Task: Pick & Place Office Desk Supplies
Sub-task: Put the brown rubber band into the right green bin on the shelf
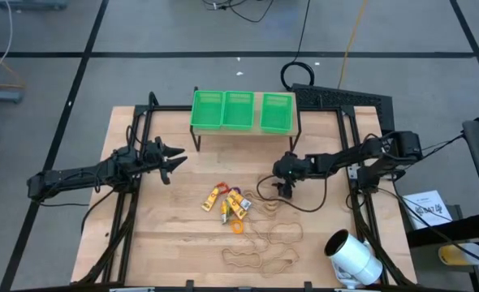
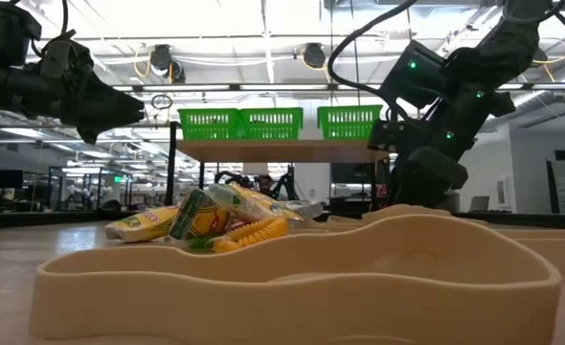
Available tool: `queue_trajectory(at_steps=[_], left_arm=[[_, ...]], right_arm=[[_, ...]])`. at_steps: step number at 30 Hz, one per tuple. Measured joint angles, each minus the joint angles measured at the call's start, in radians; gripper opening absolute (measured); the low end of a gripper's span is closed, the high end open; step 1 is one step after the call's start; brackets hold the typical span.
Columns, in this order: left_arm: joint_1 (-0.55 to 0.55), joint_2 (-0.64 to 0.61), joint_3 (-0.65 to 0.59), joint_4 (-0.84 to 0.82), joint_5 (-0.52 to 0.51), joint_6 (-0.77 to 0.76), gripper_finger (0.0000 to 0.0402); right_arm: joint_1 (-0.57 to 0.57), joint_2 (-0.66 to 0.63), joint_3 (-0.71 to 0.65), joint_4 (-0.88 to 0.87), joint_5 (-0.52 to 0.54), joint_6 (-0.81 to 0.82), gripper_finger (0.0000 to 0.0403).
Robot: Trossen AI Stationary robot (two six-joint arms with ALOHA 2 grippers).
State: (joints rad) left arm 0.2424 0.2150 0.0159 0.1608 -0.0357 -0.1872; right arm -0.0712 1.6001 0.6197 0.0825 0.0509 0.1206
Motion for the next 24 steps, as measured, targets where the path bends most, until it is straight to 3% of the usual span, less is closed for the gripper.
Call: queue_trajectory(at_steps=[6,11,18,24], left_arm=[[0.0,0.0,0.0,0.0,0.0,0.0,0.0159],[0.0,0.0,0.0,0.0,0.0,0.0,0.0159],[0.0,0.0,0.0,0.0,0.0,0.0,0.0159],[0.0,0.0,0.0,0.0,0.0,0.0,0.0159]], right_arm=[[0.0,-0.018,-0.004,0.025,0.0,0.019,0.0229],[0.001,-0.08,-0.009,0.062,0.001,0.035,0.022],[0.001,-0.129,-0.006,0.074,0.0,0.073,0.0258],[0.001,-0.091,-0.006,0.041,0.0,0.076,0.0308]])
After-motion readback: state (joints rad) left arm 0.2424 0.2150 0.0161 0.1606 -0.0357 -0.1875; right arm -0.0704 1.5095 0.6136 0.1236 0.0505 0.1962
